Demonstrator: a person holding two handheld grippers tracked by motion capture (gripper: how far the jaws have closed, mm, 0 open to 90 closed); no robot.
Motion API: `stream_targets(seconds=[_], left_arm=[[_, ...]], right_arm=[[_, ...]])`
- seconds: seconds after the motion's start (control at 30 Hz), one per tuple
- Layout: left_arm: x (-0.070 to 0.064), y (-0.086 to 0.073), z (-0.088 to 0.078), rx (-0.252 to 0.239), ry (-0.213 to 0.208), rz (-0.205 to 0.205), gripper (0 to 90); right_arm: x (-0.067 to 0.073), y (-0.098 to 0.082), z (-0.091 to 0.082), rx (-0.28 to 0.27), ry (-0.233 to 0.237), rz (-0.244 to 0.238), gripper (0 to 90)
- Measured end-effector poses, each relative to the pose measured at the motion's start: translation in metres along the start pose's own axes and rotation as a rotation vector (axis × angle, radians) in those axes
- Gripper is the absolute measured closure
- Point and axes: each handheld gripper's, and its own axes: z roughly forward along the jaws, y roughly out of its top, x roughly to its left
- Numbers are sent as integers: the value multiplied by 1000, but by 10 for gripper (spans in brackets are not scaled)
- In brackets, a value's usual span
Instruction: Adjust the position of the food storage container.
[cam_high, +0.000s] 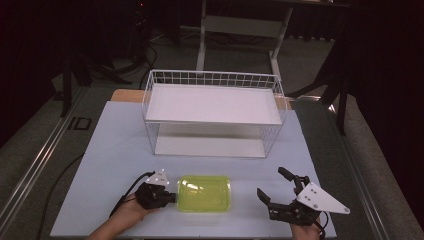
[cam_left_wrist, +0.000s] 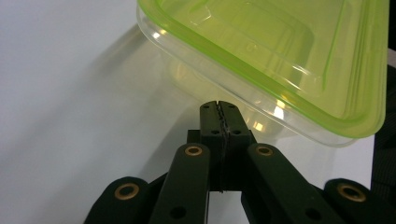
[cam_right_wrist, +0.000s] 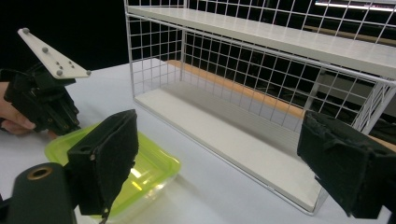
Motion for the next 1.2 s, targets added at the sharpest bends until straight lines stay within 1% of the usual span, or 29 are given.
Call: stream_targets(seconds=[0.07, 0.1, 0.17, 0.27, 0.4, 0.5, 0.57, 0.63, 0.67, 0.7, 0.73, 0.77, 0.8, 0.83, 0.87, 0.9, 0.93, 0.97, 1.0, 1.03, 1.07, 1.1, 1.13, 1.17, 1.2], left_arm=[[0, 1, 2, -3, -6, -4, 900], [-1, 3, 5, 0, -14, 6, 900], [-1, 4, 6, -5, -18, 5, 900], [0, 6, 9, -16, -33, -15, 900], [-4, 9, 13, -12, -42, -3, 900], [-3, 8, 14, -16, -47, -15, 900], [-2, 8, 12, -13, -34, -14, 900], [-1, 7, 6, -9, -3, -4, 900], [-1, 7, 6, -9, -3, -4, 900], [2, 4, -5, -26, 7, -27, 893], [2, 3, -11, -34, 12, -33, 848], [2, 3, -18, -43, 12, -42, 787], [1, 3, -25, -62, 10, -48, 755], [-1, 3, -34, -83, 11, -47, 694], [-3, 4, -39, -101, 9, -47, 616], [-5, 5, -44, -127, -5, -50, 564], [-8, 7, -49, -151, -11, -56, 518], [-11, 9, -54, -168, -13, -59, 474], [-13, 11, -57, -187, -29, -62, 439], [-16, 13, -60, -204, -26, -67, 421], [-18, 16, -61, -216, -20, -74, 408], [-20, 18, -61, -228, -23, -83, 387], [-22, 20, -60, -236, -17, -93, 369], [-22, 20, -60, -236, -17, -93, 363], [-24, 24, -55, -226, -10, -111, 334]], right_arm=[[0, 0, 0, 1, -1, -2, 126], [0, 0, 0, 3, 1, -1, 127], [0, 0, 0, 1, 1, 0, 127], [1, -1, 0, 5, 4, 0, 126], [1, -1, 1, 6, 7, -5, 126], [1, -1, 1, 7, 11, -4, 126], [1, -1, 1, 9, 12, -2, 126], [0, -1, 3, 9, 16, 8, 127], [0, -1, 3, 9, 16, 8, 127], [2, -1, 4, 12, 27, 24, 136], [3, -1, 5, 18, 38, 34, 136], [4, 0, 7, 31, 32, 26, 136], [6, 0, 8, 47, 6, 5, 136], [7, 1, 10, 75, -1, -14, 136], [7, 1, 13, 105, 11, -28, 136], [8, 1, 14, 118, 13, -30, 136], [8, 1, 16, 123, 25, -32, 137], [8, 1, 16, 123, 21, -33, 140], [9, 2, 17, 124, 17, -43, 141], [9, 4, 17, 122, 25, -49, 141], [9, 5, 17, 116, 28, -47, 147], [9, 5, 17, 106, 15, -30, 174], [9, 6, 18, 123, 33, -14, 172], [9, 6, 18, 123, 33, -14, 172], [7, 7, 23, 152, 61, 0, 175]])
